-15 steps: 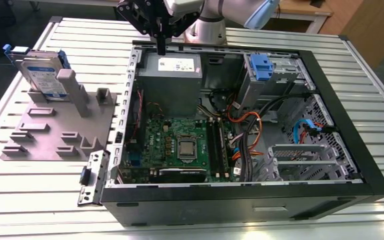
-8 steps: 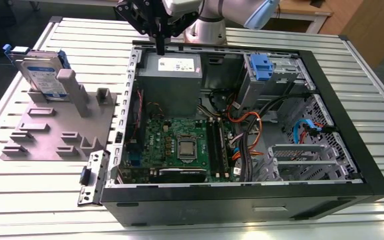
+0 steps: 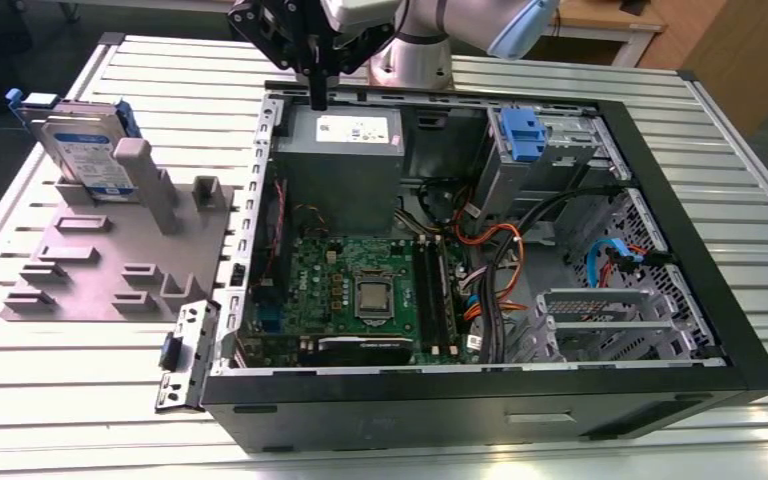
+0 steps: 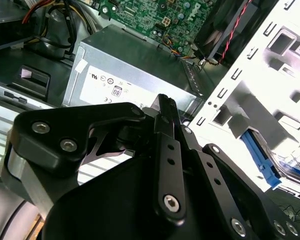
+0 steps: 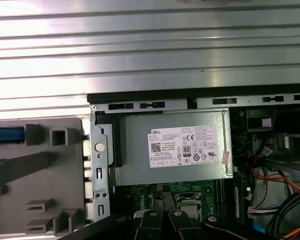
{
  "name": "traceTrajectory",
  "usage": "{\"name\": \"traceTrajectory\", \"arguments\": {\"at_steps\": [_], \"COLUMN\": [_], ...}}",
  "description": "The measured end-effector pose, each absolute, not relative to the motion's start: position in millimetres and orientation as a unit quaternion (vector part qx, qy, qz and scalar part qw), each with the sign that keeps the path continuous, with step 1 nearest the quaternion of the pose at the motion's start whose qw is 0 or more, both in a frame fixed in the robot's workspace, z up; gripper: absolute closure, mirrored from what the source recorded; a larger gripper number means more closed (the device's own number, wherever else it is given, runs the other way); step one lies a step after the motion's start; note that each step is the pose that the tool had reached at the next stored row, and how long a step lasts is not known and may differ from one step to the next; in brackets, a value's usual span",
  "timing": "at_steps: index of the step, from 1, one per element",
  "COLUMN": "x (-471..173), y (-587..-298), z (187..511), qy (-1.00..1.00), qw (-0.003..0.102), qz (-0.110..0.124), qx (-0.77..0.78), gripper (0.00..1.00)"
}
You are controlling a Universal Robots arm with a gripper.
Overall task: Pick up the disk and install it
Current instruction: 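Reach for the disk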
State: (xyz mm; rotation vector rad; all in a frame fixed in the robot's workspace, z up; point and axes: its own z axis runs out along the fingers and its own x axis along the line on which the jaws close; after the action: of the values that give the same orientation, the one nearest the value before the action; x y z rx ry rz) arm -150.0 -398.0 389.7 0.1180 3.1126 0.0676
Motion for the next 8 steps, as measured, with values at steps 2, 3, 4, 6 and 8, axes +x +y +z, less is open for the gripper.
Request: {"name": "traceTrajectory", "arguments": {"at_steps": [2, 3, 4, 6, 8], "x": [-150.4, -150.6, -150.7, -151.0, -151.3], "y": [-398.0, -398.0, -398.0, -398.0, -398.0], "z": [389.6, 389.5, 389.4, 389.1, 388.9], "qy": [0.999, 0.999, 0.999, 0.999, 0.999], "qw": [0.013, 0.013, 0.013, 0.013, 0.013], "qz": [0.022, 0.022, 0.022, 0.022, 0.022], "qx": [0.038, 0.038, 0.038, 0.038, 0.038], "gripper": [0.89, 0.89, 0.89, 0.89, 0.89]}}
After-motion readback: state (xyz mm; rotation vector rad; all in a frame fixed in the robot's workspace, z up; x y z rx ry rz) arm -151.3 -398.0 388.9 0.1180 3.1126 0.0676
